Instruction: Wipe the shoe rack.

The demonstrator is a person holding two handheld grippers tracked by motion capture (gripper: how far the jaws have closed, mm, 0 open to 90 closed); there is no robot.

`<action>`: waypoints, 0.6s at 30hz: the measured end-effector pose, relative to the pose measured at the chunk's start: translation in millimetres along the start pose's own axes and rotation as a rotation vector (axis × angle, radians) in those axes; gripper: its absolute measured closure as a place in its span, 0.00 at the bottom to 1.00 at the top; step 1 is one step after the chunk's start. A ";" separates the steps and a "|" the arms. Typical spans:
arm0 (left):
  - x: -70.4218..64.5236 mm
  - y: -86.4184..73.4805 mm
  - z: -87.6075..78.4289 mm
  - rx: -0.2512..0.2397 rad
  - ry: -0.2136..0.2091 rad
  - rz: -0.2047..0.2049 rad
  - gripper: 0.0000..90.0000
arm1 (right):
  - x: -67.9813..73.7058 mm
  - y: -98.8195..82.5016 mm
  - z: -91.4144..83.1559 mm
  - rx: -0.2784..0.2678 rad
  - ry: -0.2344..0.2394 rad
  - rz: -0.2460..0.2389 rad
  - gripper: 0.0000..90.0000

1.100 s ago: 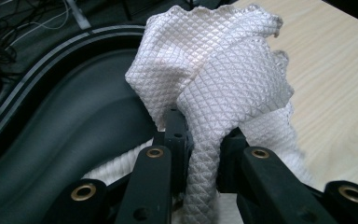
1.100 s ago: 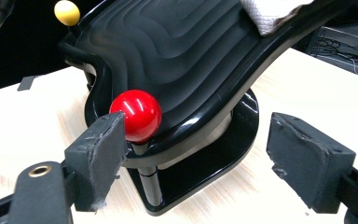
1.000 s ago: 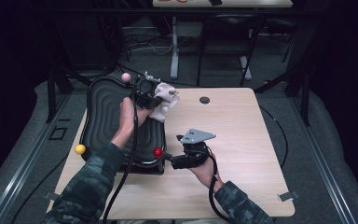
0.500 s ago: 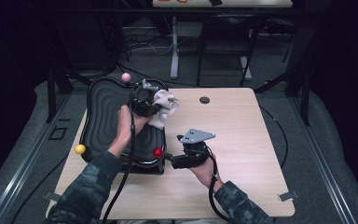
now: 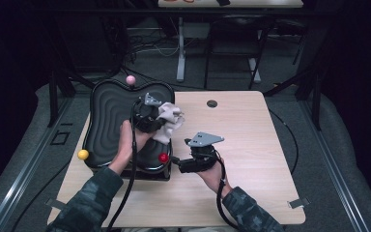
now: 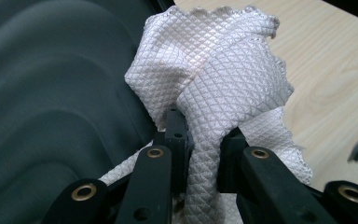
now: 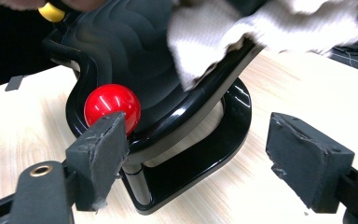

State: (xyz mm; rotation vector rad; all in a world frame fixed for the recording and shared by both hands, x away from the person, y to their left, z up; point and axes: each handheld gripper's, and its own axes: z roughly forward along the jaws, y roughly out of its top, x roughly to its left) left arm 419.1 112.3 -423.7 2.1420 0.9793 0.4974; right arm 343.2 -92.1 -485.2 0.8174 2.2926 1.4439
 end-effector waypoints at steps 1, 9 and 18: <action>-1.2 -2.3 -0.8 0.003 -0.002 0.001 0.88 | 0.9 0.2 -0.8 0.000 -0.002 -0.005 0.22; -12.6 -13.4 -5.4 0.001 -0.016 0.011 0.88 | 3.5 0.3 -2.4 0.001 -0.012 -0.010 0.22; -19.9 -18.9 -8.6 0.013 -0.036 0.033 0.88 | 2.5 -1.4 -0.3 0.006 -0.008 -0.007 0.22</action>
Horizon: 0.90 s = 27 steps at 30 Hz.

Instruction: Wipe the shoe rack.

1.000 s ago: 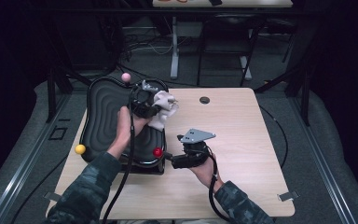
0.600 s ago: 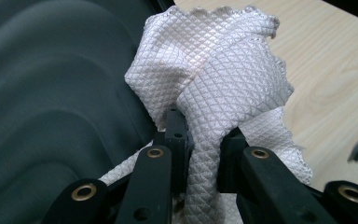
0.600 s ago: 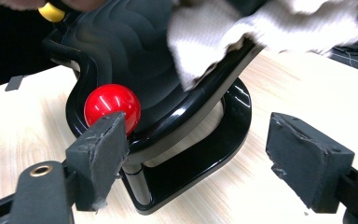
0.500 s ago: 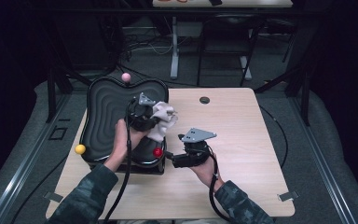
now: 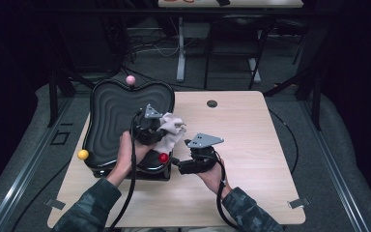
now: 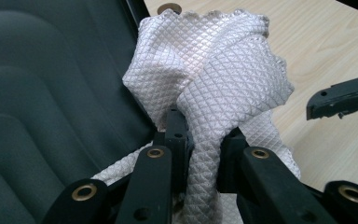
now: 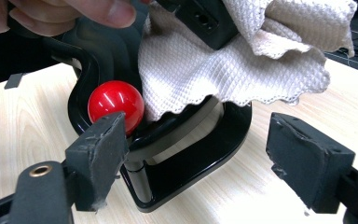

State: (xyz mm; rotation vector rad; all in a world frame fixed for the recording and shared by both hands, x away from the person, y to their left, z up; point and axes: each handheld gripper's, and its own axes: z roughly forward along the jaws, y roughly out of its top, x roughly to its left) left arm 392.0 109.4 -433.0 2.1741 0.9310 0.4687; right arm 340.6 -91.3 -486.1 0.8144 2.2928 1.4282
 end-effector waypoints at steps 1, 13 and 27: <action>-0.9 -0.6 -0.1 0.000 0.001 0.001 0.88 | 0.2 0.1 -0.1 -0.001 -0.002 0.001 0.22; -8.8 -10.5 -2.8 0.020 -0.015 0.021 0.88 | 2.9 0.8 -0.7 -0.006 0.001 -0.008 0.22; 1.4 10.3 1.6 0.006 0.017 0.029 0.88 | 2.8 1.5 -0.1 -0.009 0.001 -0.008 0.23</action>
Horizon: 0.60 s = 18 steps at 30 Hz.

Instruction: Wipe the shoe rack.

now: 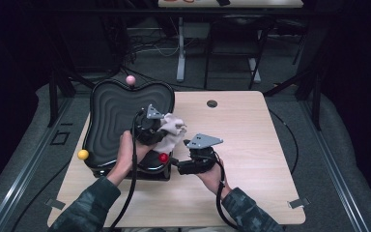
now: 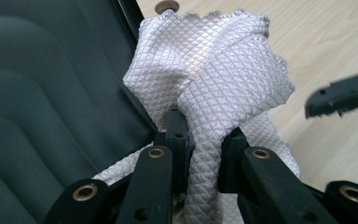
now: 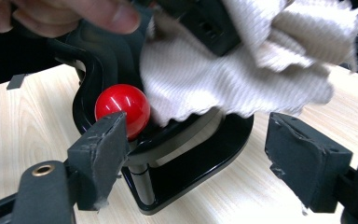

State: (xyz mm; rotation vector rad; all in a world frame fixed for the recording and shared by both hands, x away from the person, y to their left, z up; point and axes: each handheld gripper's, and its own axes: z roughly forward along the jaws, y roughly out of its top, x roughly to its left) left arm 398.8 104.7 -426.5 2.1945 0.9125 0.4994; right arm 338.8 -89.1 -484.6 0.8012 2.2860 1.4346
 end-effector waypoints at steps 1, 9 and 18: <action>1.2 3.0 0.9 0.000 0.007 0.003 0.88 | 0.0 0.1 0.0 -0.001 0.000 0.001 0.23; 13.5 30.7 9.3 -0.004 0.038 -0.004 0.88 | 0.4 -0.3 1.7 0.004 0.004 0.004 0.23; 29.5 61.2 18.7 -0.004 0.091 -0.017 0.88 | 1.2 -0.5 1.8 0.007 0.005 0.003 0.23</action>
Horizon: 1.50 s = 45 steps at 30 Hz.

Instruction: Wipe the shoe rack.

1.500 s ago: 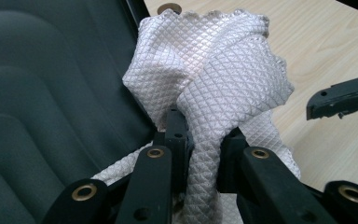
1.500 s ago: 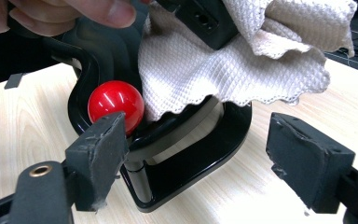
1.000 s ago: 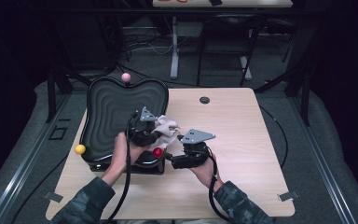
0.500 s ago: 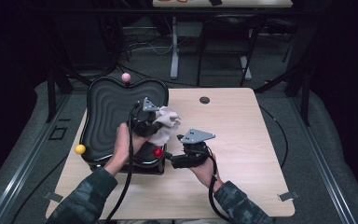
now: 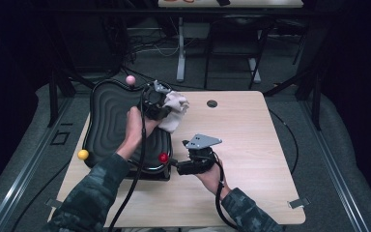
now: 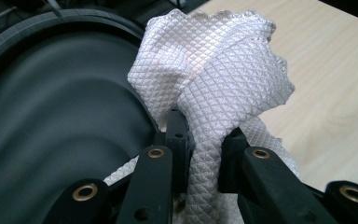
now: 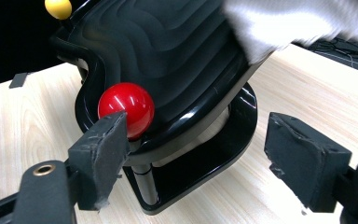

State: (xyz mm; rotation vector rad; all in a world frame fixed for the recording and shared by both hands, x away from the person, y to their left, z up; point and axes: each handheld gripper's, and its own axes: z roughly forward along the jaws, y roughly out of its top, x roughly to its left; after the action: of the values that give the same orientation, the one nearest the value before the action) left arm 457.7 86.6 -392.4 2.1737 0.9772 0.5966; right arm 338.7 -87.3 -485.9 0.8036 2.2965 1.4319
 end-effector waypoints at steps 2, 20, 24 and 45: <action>3.8 6.3 2.2 -0.001 0.013 -0.010 0.88 | -0.5 0.0 -0.3 -0.001 0.000 0.002 0.23; 57.5 31.1 2.9 0.009 0.125 -0.149 0.88 | 1.0 -0.1 1.0 0.001 0.008 0.002 0.23; 68.1 26.5 -0.9 0.014 0.141 -0.181 0.88 | 0.7 0.0 1.5 0.002 0.008 -0.004 0.23; 84.3 -17.9 -34.0 -0.003 0.127 -0.214 0.88 | 3.3 0.5 3.9 0.007 0.019 0.000 0.23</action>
State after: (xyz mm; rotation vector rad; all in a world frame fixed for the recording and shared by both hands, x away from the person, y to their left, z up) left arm 479.6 174.3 -371.8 2.0144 1.2567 0.6382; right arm 338.3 -82.3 -487.1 0.7960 2.3168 1.4382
